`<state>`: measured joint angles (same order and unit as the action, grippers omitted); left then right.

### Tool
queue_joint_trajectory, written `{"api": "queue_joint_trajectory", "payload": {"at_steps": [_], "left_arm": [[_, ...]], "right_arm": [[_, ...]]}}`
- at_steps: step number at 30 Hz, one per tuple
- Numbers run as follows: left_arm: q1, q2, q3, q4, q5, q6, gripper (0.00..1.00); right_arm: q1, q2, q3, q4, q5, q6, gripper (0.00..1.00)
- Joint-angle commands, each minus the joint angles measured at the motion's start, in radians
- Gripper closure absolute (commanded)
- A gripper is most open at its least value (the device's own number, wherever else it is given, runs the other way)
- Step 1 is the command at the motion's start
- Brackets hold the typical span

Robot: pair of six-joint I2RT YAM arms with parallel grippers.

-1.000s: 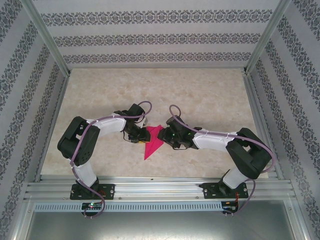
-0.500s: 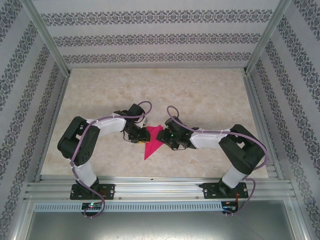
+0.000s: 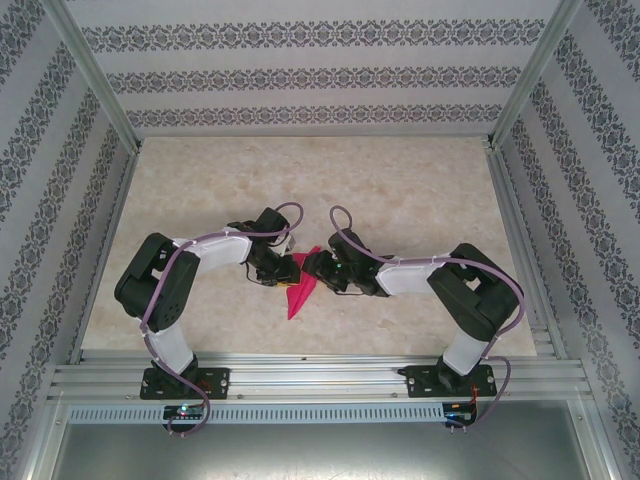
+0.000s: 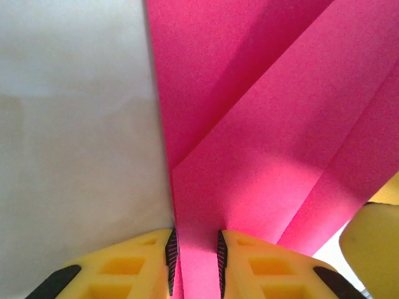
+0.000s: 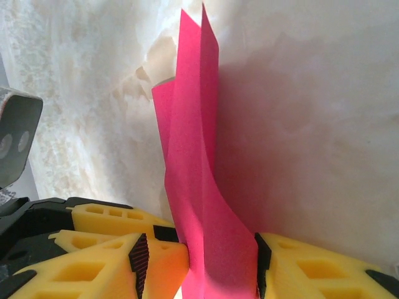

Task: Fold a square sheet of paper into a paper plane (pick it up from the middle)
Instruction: Turn over the paper at the center of the table.

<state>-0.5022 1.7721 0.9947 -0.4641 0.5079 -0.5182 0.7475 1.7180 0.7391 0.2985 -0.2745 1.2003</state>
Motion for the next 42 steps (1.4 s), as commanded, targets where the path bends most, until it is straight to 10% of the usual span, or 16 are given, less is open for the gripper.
{"api": "queue_joint_trajectory", "payload": {"at_steps": [1, 42], "left_arm": [[-0.007, -0.002, -0.024, 0.002, 0.027, 0.018, 0.73], [-0.007, -0.129, -0.1, 0.051, -0.069, -0.074, 0.78]], "right_arm": [[-0.016, 0.016, 0.025, 0.04, -0.026, -0.042, 0.49], [0.009, 0.093, -0.049, 0.314, -0.036, 0.006, 0.59]]}}
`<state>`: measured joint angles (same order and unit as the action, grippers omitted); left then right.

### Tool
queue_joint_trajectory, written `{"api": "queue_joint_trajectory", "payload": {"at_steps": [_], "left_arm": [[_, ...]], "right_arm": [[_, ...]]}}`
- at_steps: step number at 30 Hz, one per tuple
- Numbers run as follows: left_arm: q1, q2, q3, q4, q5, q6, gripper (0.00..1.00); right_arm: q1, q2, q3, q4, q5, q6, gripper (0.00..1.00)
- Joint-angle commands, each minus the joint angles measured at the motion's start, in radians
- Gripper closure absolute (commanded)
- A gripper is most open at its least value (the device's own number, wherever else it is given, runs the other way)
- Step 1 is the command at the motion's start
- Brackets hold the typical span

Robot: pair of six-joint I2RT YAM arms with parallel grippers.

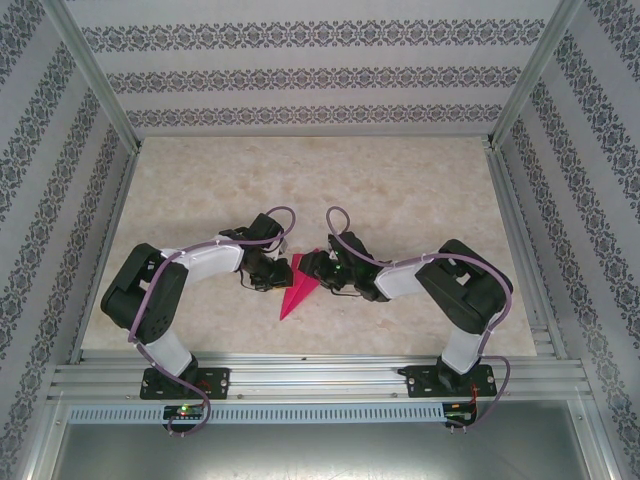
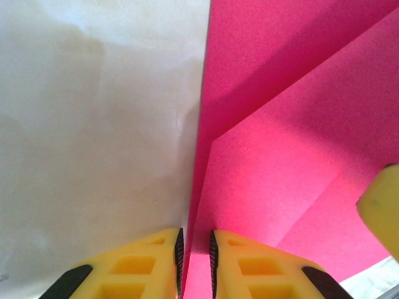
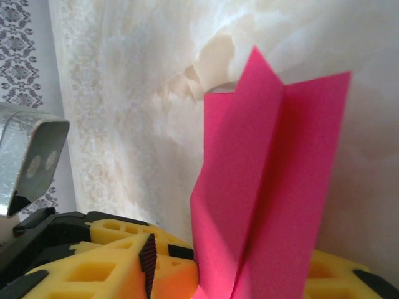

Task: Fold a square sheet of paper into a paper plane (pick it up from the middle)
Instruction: Turn over the paper at the center of the table.

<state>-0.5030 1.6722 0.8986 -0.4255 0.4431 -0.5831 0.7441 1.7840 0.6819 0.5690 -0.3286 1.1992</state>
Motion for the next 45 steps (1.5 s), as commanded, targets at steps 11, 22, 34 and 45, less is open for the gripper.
{"api": "queue_joint_trajectory", "payload": {"at_steps": [11, 22, 34, 45], "left_arm": [[-0.006, -0.073, -0.005, 0.016, 0.013, -0.009, 0.77], [-0.006, -0.226, -0.02, -0.017, -0.11, -0.026, 0.74], [0.035, -0.477, -0.067, -0.142, -0.423, -0.096, 0.69], [0.077, -0.665, -0.136, -0.197, -0.591, -0.176, 0.68]], "right_arm": [[0.011, 0.068, 0.104, -0.076, -0.025, -0.085, 0.75], [-0.009, -0.069, 0.153, -0.297, -0.004, -0.203, 0.91], [0.007, -0.256, 0.5, -1.293, 0.513, -0.571, 0.89], [0.14, 0.162, 1.011, -1.878, 0.981, -0.637, 0.9]]}}
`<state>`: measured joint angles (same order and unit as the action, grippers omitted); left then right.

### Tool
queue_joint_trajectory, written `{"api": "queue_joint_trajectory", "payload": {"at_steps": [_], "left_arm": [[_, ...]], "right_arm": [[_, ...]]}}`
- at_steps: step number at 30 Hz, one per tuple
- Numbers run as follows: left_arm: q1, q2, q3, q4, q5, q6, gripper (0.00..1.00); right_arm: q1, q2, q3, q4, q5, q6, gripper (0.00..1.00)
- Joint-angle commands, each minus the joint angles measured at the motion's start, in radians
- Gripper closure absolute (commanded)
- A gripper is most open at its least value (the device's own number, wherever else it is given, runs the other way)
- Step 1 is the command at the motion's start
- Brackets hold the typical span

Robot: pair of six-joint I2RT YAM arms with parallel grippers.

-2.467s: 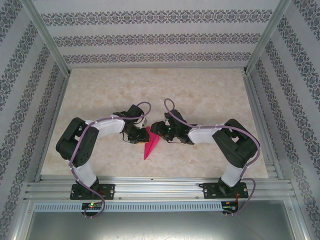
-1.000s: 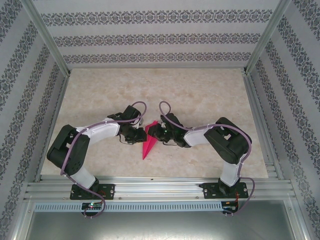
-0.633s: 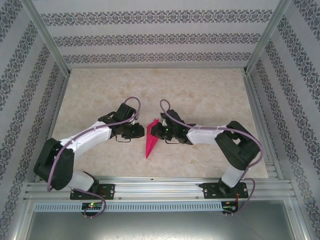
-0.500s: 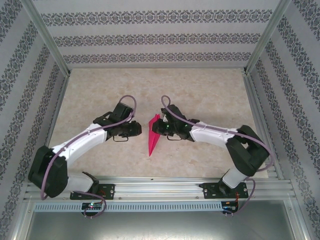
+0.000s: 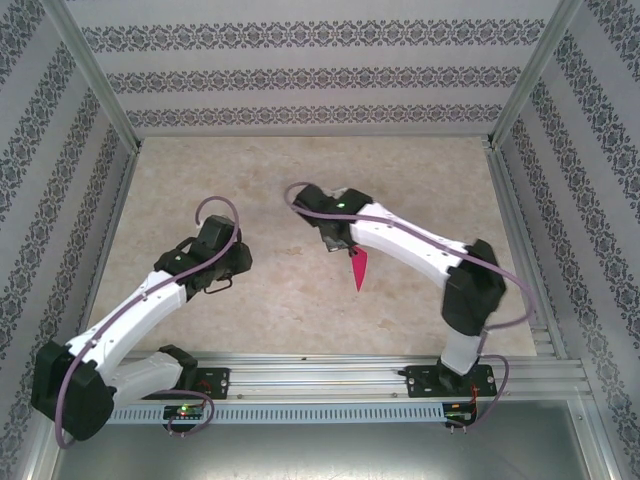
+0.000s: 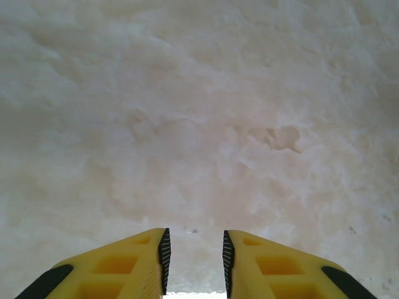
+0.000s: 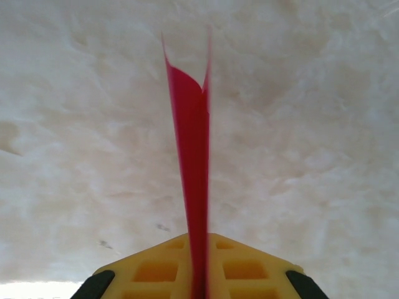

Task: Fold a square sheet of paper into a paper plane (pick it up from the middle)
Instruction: Turn over the paper at the center of the table.

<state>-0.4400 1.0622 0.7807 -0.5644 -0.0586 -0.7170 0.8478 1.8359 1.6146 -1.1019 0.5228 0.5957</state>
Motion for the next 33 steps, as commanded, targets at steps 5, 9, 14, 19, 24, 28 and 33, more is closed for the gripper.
{"api": "queue_joint_trajectory", "payload": {"at_steps": [5, 9, 14, 19, 24, 28, 33], "left_arm": [[0.02, -0.201, -0.045, -0.107, -0.18, -0.07, 0.63], [0.025, -0.319, -0.074, -0.123, -0.217, -0.066, 0.61], [0.027, -0.388, -0.077, -0.16, -0.239, -0.054, 0.58], [0.029, -0.382, -0.079, -0.152, -0.216, -0.045, 0.57], [0.029, -0.351, -0.074, -0.133, -0.172, -0.035, 0.56], [0.029, -0.282, -0.083, -0.067, -0.056, -0.017, 0.54], [0.029, -0.15, -0.067, -0.024, 0.062, -0.026, 0.53]], "right_arm": [[0.108, 0.36, 0.289, -0.274, 0.121, -0.012, 0.9], [0.138, 0.486, 0.397, -0.227, 0.041, -0.002, 0.87], [0.158, 0.529, 0.45, -0.16, -0.089, 0.011, 0.81], [0.152, 0.357, 0.308, 0.092, -0.325, 0.0, 0.4], [0.099, 0.044, -0.007, 0.443, -0.538, 0.01, 0.11], [-0.028, -0.163, -0.361, 0.744, -0.708, 0.113, 0.18], [-0.143, -0.224, -0.601, 0.986, -0.933, 0.193, 0.39]]}}
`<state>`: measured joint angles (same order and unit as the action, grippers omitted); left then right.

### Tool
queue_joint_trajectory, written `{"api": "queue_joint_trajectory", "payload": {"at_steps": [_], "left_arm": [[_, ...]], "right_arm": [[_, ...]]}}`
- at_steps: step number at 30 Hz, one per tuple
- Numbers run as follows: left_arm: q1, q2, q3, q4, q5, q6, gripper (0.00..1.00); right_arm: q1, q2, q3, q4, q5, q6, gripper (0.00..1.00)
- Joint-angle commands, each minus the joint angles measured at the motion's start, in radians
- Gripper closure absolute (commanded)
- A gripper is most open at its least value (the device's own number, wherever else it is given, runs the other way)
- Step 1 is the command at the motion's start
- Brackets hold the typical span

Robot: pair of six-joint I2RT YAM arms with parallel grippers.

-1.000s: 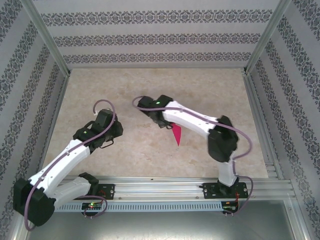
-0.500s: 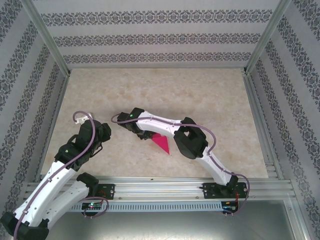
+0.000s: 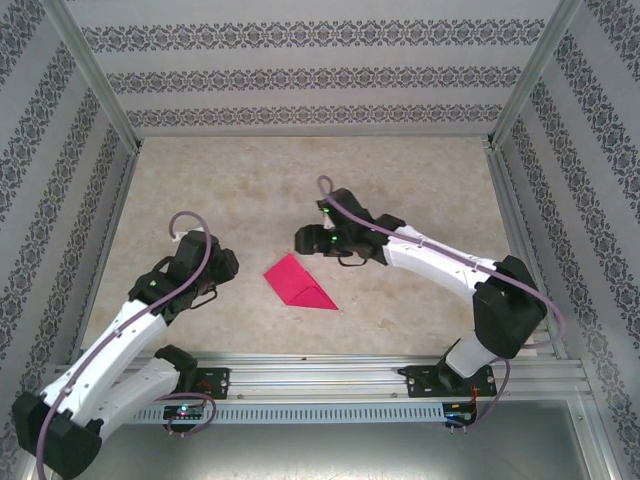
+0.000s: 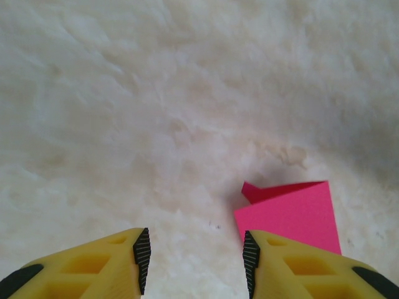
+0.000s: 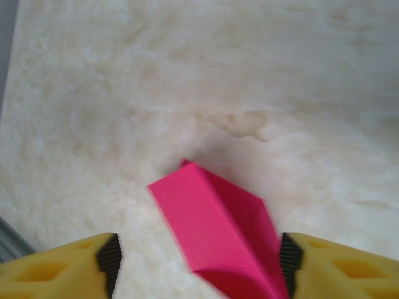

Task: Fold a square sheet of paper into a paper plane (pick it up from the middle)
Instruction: Turn over the paper at the center of the table, then rotate the paper at the center of the table.

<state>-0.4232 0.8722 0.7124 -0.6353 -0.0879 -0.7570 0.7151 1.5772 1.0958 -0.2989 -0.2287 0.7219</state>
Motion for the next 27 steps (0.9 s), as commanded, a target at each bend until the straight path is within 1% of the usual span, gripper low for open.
{"api": "queue_joint_trajectory", "payload": {"at_steps": [1, 2, 4, 5, 6, 7, 8, 9, 10, 11, 15, 20, 22, 25, 27], "left_arm": [[0.012, 0.062, 0.003, 0.057, 0.107, 0.013, 0.53], [0.012, 0.076, 0.004, 0.061, 0.117, 0.011, 0.53], [0.012, 0.101, 0.008, 0.072, 0.137, 0.012, 0.53], [0.012, 0.111, 0.011, 0.075, 0.145, 0.014, 0.53], [0.012, 0.123, 0.014, 0.071, 0.151, 0.014, 0.53], [0.012, 0.132, 0.018, 0.067, 0.155, 0.014, 0.53], [0.012, 0.136, 0.02, 0.064, 0.158, 0.015, 0.53], [0.012, 0.141, 0.021, 0.06, 0.16, 0.016, 0.53], [0.012, 0.142, 0.02, 0.054, 0.16, 0.018, 0.53], [0.012, 0.142, 0.018, 0.051, 0.16, 0.017, 0.53], [0.012, 0.138, 0.003, 0.059, 0.162, 0.012, 0.53], [0.012, 0.143, 0.006, 0.054, 0.164, 0.012, 0.53], [0.012, 0.145, 0.005, 0.058, 0.163, 0.012, 0.53], [0.012, 0.154, 0.007, 0.062, 0.168, 0.013, 0.53], [0.012, 0.164, 0.009, 0.067, 0.17, 0.014, 0.52]], "right_arm": [[-0.014, 0.045, -0.088, 0.195, -0.201, 0.065, 0.44], [-0.013, 0.061, -0.089, 0.203, -0.215, 0.065, 0.46], [-0.014, 0.098, -0.084, 0.269, -0.301, 0.071, 0.58], [-0.011, 0.112, -0.081, 0.291, -0.323, 0.078, 0.57], [-0.005, 0.128, -0.071, 0.29, -0.33, 0.072, 0.5], [0.001, 0.141, -0.045, 0.236, -0.302, 0.044, 0.4], [0.007, 0.148, -0.021, 0.168, -0.241, 0.021, 0.37], [0.014, 0.152, -0.001, 0.112, -0.183, -0.006, 0.36], [0.019, 0.158, 0.014, 0.082, -0.153, -0.033, 0.35], [0.019, 0.173, 0.027, 0.063, -0.149, -0.048, 0.35], [0.024, 0.251, 0.083, 0.034, -0.237, -0.093, 0.34], [0.026, 0.299, 0.121, -0.033, -0.167, -0.133, 0.28], [0.023, 0.313, 0.132, -0.04, -0.158, -0.143, 0.27], [0.021, 0.341, 0.133, -0.013, -0.2, -0.15, 0.27], [0.018, 0.357, 0.117, 0.032, -0.236, -0.126, 0.3]]}}
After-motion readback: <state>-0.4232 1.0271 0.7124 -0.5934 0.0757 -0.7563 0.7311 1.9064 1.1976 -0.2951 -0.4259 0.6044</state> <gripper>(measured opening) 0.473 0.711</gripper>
